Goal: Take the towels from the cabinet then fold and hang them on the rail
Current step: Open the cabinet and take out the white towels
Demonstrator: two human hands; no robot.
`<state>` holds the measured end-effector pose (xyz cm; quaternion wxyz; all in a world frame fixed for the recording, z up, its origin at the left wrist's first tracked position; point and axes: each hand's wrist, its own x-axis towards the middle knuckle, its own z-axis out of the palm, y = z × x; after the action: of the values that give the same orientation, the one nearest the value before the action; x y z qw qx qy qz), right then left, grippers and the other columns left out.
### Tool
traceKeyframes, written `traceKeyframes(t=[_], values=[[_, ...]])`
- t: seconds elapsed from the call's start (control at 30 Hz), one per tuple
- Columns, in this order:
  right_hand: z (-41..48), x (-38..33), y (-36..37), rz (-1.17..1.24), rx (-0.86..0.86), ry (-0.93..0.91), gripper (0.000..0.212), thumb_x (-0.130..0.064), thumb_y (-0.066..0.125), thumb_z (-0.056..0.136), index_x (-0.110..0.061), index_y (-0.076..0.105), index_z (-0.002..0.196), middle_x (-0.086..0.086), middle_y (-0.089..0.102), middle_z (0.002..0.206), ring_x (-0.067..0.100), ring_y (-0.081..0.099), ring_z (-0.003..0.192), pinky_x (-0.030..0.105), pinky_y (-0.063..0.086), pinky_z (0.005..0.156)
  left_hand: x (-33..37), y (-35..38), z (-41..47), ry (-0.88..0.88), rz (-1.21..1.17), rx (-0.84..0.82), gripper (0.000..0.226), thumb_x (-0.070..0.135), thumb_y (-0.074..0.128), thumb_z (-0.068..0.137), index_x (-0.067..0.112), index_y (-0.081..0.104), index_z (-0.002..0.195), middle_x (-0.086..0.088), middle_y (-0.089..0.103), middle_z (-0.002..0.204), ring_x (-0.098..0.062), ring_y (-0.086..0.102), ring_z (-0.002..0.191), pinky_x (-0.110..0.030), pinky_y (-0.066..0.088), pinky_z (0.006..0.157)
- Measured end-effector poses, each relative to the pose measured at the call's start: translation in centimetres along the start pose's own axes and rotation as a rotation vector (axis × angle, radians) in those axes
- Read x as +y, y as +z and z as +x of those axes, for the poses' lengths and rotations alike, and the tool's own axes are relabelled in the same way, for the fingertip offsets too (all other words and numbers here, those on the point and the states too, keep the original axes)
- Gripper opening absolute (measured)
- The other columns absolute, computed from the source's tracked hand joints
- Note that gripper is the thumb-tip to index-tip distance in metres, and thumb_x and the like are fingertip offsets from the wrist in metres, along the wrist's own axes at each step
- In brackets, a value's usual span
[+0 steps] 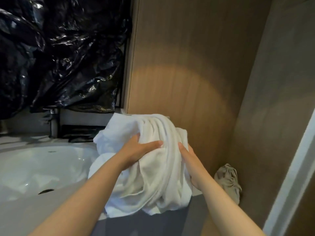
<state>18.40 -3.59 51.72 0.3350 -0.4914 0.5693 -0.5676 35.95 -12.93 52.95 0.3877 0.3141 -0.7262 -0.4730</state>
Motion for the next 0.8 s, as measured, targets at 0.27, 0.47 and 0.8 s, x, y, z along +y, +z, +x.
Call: traceKeyframes(t=[0.27, 0.47, 0.8], values=[[-2.7, 2.3, -0.6, -0.144, 0.046, -0.218, 0.072, -0.070, 0.060, 0.078, -0.068, 0.017, 0.135, -0.058, 0.033, 0.125, -0.029, 0.041, 0.112, 0.002, 0.042, 0.080, -0.2, 0.9, -1.2, 0.136, 0.260, 0.123, 0.074, 0.073, 0.055, 0.079, 0.039, 0.034, 0.142, 0.023, 0.046, 0.138, -0.010, 0.046, 0.128, -0.028, 0.036, 0.096], [-3.0, 3.1, 1.1, -0.200, 0.180, -0.301, 0.068, -0.065, 0.059, 0.084, -0.051, 0.031, 0.143, -0.032, 0.039, 0.144, -0.007, 0.044, 0.127, 0.014, 0.037, 0.096, -1.5, 0.3, -5.0, 0.237, 0.358, 0.081, 0.078, 0.085, 0.051, 0.070, 0.058, 0.019, 0.136, 0.057, 0.032, 0.112, 0.029, 0.037, 0.100, -0.005, 0.030, 0.080], [-1.8, 2.0, -1.9, -0.403, 0.138, -0.064, 0.059, -0.049, 0.058, 0.093, -0.031, 0.040, 0.147, -0.010, 0.049, 0.145, 0.016, 0.047, 0.132, 0.026, 0.038, 0.097, -0.2, 1.0, -1.3, -0.002, 0.502, 0.066, 0.074, 0.057, 0.061, 0.085, 0.019, 0.036, 0.144, -0.002, 0.050, 0.140, -0.025, 0.049, 0.124, -0.041, 0.043, 0.101]])
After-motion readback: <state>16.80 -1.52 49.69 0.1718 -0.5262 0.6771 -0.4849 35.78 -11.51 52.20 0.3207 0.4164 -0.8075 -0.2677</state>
